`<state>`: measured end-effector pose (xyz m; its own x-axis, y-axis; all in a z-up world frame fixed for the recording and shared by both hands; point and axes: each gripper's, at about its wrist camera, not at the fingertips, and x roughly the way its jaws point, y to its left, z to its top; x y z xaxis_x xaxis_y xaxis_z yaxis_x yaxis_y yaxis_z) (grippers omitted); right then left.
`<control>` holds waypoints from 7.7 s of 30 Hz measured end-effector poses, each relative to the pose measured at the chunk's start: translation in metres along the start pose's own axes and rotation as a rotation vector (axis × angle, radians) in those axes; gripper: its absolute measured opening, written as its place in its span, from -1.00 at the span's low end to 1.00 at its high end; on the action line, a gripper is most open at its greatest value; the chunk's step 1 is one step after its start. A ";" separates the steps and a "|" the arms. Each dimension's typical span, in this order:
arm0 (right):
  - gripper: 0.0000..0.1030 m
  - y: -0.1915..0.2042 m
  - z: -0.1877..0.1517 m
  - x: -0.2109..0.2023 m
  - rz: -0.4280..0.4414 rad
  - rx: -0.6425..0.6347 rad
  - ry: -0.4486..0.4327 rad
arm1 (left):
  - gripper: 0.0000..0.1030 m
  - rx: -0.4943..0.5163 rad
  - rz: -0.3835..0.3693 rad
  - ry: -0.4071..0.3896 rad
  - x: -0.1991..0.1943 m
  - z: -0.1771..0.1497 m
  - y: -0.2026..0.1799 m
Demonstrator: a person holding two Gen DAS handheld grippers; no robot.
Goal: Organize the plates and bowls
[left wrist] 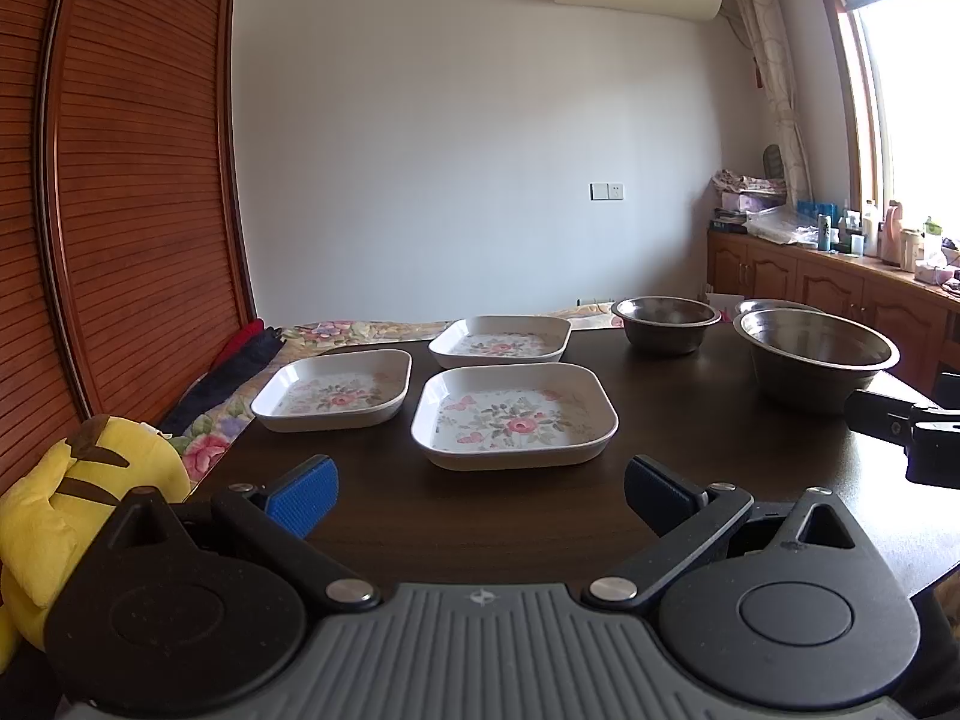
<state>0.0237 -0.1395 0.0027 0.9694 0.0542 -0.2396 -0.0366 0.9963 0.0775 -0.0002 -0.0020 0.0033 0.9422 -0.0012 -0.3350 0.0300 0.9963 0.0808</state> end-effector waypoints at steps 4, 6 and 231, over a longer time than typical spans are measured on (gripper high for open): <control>1.00 0.000 -0.001 0.000 0.000 0.000 0.002 | 1.00 0.000 0.000 0.000 0.000 0.000 0.000; 1.00 0.000 -0.002 0.001 0.000 0.000 0.005 | 1.00 0.000 -0.001 0.001 0.000 0.000 0.000; -0.13 0.187 0.069 0.250 0.474 -0.201 0.493 | 0.35 -0.127 -0.120 0.244 0.232 0.058 0.215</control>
<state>0.2762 0.0555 0.0241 0.6171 0.4606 -0.6380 -0.5169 0.8486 0.1126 0.2446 0.2067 -0.0027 0.8258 -0.1140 -0.5523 0.0796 0.9931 -0.0860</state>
